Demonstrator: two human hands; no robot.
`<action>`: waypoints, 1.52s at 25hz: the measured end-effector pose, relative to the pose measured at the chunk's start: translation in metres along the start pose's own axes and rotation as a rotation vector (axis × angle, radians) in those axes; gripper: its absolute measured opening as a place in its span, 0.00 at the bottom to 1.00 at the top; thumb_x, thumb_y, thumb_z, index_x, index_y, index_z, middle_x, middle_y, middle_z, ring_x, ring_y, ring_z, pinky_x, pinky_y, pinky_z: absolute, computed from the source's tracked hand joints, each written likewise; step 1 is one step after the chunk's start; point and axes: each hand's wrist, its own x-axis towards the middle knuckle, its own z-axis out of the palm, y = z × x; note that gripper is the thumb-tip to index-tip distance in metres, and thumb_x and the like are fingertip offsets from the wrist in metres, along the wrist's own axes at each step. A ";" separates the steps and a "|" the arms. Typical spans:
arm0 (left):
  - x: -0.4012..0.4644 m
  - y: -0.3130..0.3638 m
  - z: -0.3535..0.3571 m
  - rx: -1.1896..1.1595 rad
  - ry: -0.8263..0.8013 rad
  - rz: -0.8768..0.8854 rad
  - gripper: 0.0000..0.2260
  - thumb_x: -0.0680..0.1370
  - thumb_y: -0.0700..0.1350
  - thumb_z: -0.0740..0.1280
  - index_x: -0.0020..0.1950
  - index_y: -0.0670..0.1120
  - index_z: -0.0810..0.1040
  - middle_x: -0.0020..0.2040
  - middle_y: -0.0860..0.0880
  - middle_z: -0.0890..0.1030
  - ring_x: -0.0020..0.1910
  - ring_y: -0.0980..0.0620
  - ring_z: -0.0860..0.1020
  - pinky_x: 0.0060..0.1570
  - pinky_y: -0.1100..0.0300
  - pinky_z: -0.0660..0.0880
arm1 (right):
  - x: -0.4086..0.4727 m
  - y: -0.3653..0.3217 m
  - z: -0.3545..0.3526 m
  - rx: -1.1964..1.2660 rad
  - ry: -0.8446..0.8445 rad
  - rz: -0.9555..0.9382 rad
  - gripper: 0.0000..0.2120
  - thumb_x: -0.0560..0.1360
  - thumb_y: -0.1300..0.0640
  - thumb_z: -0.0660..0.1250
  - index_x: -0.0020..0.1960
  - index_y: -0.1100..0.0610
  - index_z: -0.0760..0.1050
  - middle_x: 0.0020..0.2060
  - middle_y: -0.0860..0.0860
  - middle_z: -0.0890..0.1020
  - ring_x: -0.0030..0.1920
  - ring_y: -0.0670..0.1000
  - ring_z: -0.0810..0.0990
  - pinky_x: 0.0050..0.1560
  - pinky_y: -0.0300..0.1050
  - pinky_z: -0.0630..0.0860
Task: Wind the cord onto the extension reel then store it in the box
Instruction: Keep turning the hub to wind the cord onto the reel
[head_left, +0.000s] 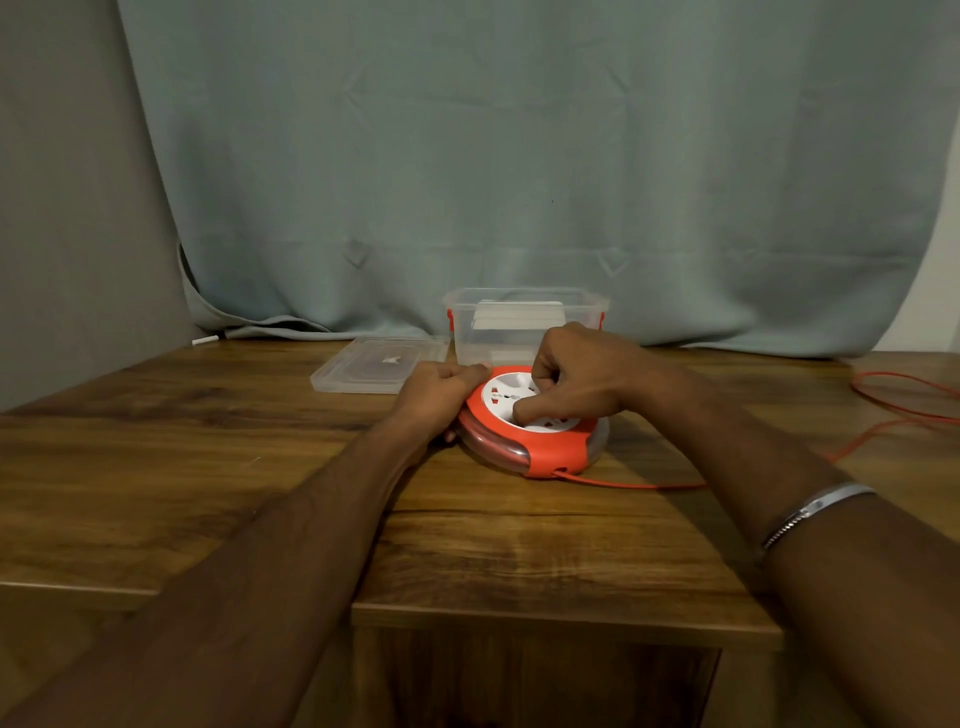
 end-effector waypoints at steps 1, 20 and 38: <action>0.000 0.000 0.000 -0.002 -0.002 -0.001 0.17 0.80 0.56 0.67 0.50 0.42 0.85 0.32 0.44 0.82 0.21 0.51 0.72 0.22 0.61 0.67 | 0.001 -0.001 0.000 -0.006 -0.007 0.001 0.25 0.64 0.34 0.71 0.23 0.54 0.73 0.20 0.47 0.73 0.27 0.48 0.73 0.34 0.49 0.71; -0.010 0.014 0.005 0.052 0.202 0.066 0.12 0.80 0.56 0.66 0.52 0.47 0.76 0.43 0.46 0.84 0.36 0.48 0.82 0.31 0.58 0.75 | 0.005 -0.007 0.002 0.003 0.189 0.183 0.21 0.67 0.35 0.74 0.35 0.52 0.75 0.37 0.46 0.81 0.40 0.49 0.80 0.34 0.45 0.71; 0.005 0.003 0.004 0.025 0.065 -0.101 0.17 0.70 0.58 0.73 0.48 0.46 0.85 0.43 0.48 0.88 0.45 0.46 0.87 0.57 0.45 0.81 | -0.006 0.000 -0.010 -0.018 0.012 0.077 0.22 0.64 0.35 0.77 0.34 0.53 0.77 0.34 0.47 0.83 0.42 0.48 0.82 0.34 0.46 0.70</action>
